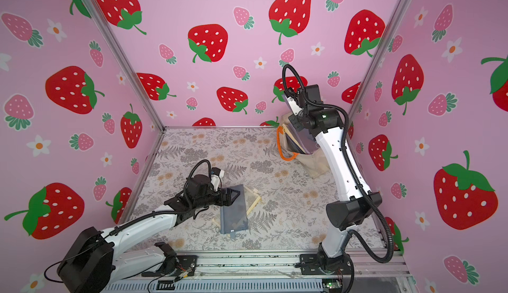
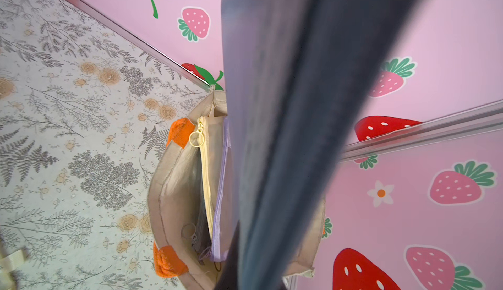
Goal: Put the pencil pouch into the canvas bag
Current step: Place the pencil pouch in the canvas bag.
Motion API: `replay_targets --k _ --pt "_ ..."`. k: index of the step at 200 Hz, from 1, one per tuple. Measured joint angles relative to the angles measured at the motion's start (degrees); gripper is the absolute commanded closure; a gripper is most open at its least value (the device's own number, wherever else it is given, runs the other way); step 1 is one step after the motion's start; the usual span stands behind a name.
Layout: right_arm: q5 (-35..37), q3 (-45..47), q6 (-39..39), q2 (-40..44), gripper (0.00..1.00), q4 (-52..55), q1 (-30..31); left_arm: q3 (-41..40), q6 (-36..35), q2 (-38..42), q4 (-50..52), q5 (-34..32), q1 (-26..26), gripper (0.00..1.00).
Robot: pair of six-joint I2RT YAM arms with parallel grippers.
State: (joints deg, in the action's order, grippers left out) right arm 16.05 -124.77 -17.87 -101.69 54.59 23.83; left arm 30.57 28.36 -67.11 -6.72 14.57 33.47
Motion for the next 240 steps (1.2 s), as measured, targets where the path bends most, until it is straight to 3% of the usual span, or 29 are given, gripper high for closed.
replay_targets --k 99,240 --pt "4.1 1.7 -2.4 -11.4 1.00 -0.6 -2.2 -1.9 0.2 1.4 -2.0 1.0 -2.4 0.06" --pt "8.0 5.0 -3.8 -13.6 1.00 -3.5 -3.3 -3.0 0.4 1.0 -3.9 2.6 -4.7 0.06"
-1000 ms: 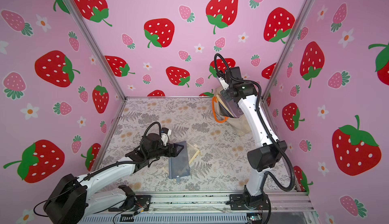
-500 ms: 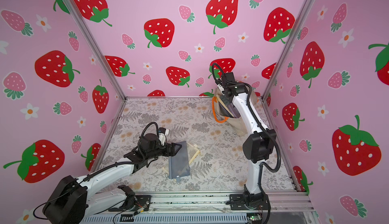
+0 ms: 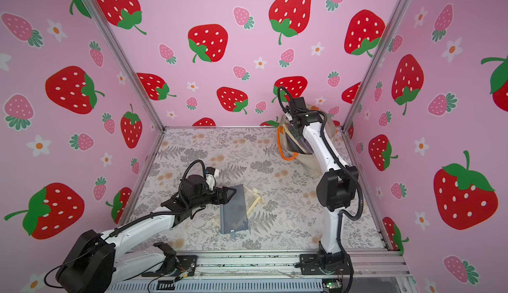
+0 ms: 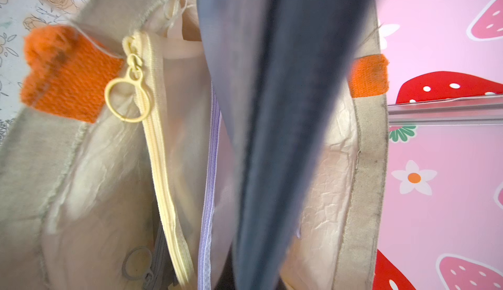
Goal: Put the pencil pouch into the canvas bag
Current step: Place the pencil pouch in the canvas bag.
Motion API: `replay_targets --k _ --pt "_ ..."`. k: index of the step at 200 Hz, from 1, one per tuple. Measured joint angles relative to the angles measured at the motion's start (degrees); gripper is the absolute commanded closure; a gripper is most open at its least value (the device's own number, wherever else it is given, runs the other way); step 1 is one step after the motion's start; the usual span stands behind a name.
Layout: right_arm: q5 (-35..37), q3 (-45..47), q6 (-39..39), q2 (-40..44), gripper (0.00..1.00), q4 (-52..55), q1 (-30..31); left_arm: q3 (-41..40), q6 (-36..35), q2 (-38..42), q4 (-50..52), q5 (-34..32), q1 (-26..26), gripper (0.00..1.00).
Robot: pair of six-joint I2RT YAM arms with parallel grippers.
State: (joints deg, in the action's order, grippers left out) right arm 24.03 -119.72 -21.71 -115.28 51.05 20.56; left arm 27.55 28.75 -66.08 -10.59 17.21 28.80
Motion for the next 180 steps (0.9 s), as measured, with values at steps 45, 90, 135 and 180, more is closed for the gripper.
replay_targets --k 45,90,135,180 --pt "-0.6 6.5 0.6 0.8 1.00 -1.6 -0.5 0.0 0.0 0.0 -0.1 0.3 -0.5 0.06" --pt "-3.5 6.9 3.5 0.8 1.00 -2.4 -3.0 -0.4 0.0 0.2 -0.4 0.4 -0.7 0.06" --pt "-5.2 1.9 5.2 -2.5 1.00 -2.0 -5.2 -0.9 0.2 0.2 -0.9 0.5 -0.9 0.06" --pt "-7.6 0.8 6.0 -6.9 1.00 -1.2 -5.2 -0.9 0.2 0.2 -1.2 0.5 -1.1 0.06"
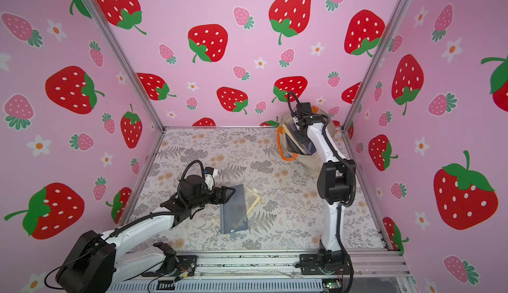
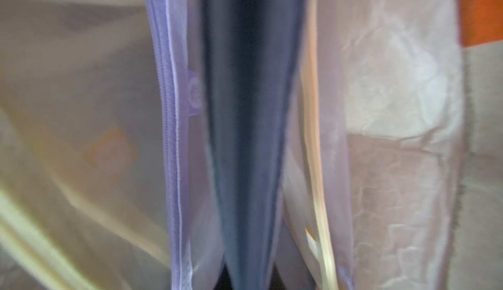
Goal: Put the pencil pouch into the canvas bag
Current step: Place the pencil pouch in the canvas bag.
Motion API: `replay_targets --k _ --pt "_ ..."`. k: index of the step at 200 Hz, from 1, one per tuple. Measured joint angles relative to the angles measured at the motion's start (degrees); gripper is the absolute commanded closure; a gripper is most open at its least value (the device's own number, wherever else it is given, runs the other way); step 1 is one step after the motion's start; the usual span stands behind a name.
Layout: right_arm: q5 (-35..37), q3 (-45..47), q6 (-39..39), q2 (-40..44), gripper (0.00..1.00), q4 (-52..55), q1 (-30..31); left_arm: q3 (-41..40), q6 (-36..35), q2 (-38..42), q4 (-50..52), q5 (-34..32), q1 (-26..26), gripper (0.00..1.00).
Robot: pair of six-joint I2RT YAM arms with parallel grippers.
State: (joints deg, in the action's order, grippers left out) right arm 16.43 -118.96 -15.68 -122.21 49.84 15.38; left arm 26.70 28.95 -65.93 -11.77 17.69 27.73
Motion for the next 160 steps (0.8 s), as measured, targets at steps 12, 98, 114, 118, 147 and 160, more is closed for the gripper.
replay_targets --k 12,98,114,118,147,160 --pt "-1.0 0.6 0.3 -0.2 1.00 0.0 0.2 0.0 0.0 0.0 0.0 0.0 -0.1 0.06" --pt "-2.6 1.5 1.1 1.2 0.70 0.1 1.3 -0.3 0.7 -0.2 -0.8 0.6 -0.2 0.06" --pt "-2.6 1.9 1.0 2.4 0.77 0.0 1.4 -0.5 0.8 -0.2 -0.9 0.6 -0.3 0.06" --pt "-2.6 2.1 1.2 2.7 0.80 0.0 1.4 -0.5 0.8 -0.2 -0.8 0.6 -0.3 0.06" --pt "-2.9 2.5 1.1 3.6 0.98 -0.3 1.4 -0.6 0.9 -0.1 -0.8 0.6 -0.4 0.06" --pt "-3.0 2.9 1.3 3.5 1.00 -0.5 1.4 -0.6 0.9 -0.1 -0.8 0.6 -0.4 0.06"
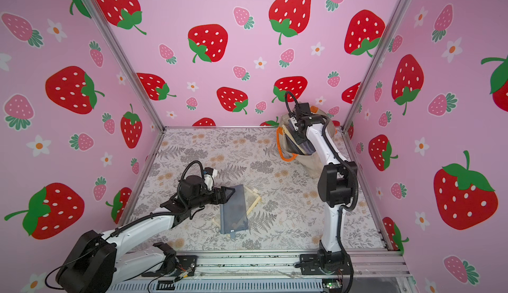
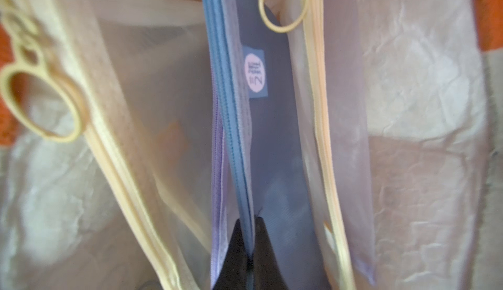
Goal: Put the pencil pouch into the canvas bag
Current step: Place the pencil pouch in the canvas bag.
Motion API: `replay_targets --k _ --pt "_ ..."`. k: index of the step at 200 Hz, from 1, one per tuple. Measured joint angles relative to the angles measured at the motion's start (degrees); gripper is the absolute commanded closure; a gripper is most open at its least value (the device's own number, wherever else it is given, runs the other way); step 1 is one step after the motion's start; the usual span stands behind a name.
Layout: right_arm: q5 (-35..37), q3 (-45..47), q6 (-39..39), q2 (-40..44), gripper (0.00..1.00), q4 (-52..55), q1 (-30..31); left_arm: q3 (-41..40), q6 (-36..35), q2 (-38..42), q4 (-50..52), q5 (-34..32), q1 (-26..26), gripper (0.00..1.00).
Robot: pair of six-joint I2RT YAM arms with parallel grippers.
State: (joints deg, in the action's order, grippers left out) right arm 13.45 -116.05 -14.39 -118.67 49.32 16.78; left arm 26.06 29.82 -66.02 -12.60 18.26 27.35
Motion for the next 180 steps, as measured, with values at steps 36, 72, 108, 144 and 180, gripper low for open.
replay_targets --k 36,72,108,144,180 --pt "-0.1 0.1 0.0 -1.0 1.00 0.0 0.0 0.0 0.0 0.3 0.7 -0.1 0.0 0.07" --pt "-0.7 0.1 0.4 -2.7 0.83 0.0 -0.1 0.0 0.2 2.8 4.5 -1.2 0.0 0.08" --pt "-1.4 1.6 0.4 -0.7 0.60 -0.5 -0.1 0.0 0.7 6.6 9.8 -3.1 0.0 0.08" --pt "-1.3 5.4 0.5 7.6 0.37 -0.8 0.4 0.0 1.3 10.5 14.2 -4.7 0.0 0.08" --pt "1.2 16.6 1.6 22.4 0.30 -5.1 6.6 0.2 1.5 8.8 16.9 -4.7 0.0 0.08"
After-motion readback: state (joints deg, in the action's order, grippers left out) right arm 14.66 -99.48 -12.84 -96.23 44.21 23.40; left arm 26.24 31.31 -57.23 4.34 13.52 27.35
